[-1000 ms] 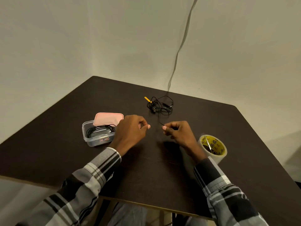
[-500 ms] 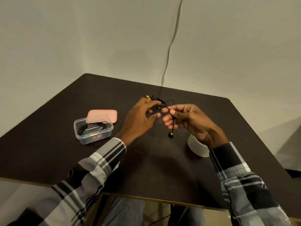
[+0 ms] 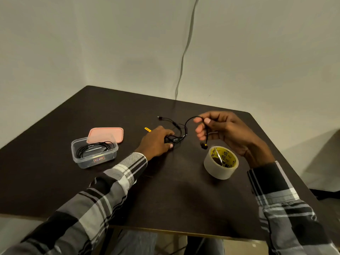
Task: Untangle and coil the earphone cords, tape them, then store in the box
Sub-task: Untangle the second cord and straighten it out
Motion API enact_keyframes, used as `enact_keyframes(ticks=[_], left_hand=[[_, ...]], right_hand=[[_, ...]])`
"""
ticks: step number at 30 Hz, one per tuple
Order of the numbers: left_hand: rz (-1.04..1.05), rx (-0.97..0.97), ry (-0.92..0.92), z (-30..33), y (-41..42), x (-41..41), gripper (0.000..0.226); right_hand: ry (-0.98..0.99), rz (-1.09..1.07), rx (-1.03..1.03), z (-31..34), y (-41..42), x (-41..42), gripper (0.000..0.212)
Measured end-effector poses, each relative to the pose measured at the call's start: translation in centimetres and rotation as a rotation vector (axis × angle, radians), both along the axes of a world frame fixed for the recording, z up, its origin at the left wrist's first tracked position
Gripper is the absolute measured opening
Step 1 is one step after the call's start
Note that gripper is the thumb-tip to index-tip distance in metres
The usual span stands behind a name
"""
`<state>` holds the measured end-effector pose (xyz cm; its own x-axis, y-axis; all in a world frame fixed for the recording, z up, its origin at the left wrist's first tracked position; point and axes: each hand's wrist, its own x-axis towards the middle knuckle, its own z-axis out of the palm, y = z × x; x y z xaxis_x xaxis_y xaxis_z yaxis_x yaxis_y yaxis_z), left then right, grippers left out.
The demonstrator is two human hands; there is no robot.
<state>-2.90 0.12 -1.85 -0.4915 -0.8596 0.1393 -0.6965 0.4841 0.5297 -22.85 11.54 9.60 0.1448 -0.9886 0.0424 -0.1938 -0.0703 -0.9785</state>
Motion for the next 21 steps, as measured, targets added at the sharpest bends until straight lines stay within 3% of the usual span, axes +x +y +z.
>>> enact_keyframes(ticks=[6,13,17,21], left_hand=[[0.111,-0.089,0.042,-0.2,-0.6,0.4,0.014],[0.13,-0.181,0.186,2.0,-1.0,1.8,0.019],[0.121,-0.116,0.451,4.1,-1.2,2.2,0.013],[0.034,-0.022,0.609,5.8,-1.1,2.3,0.012]], right_hand=[[0.255,-0.199,0.102,-2.9,-0.2,1.3,0.023],[0.68,-0.156,0.142,-6.7,-0.7,2.9,0.022],[0.941,-0.13,0.155,-7.0,-1.8,3.1,0.025],[0.982,-0.184,0.131,-6.7,-3.1,3.1,0.031]])
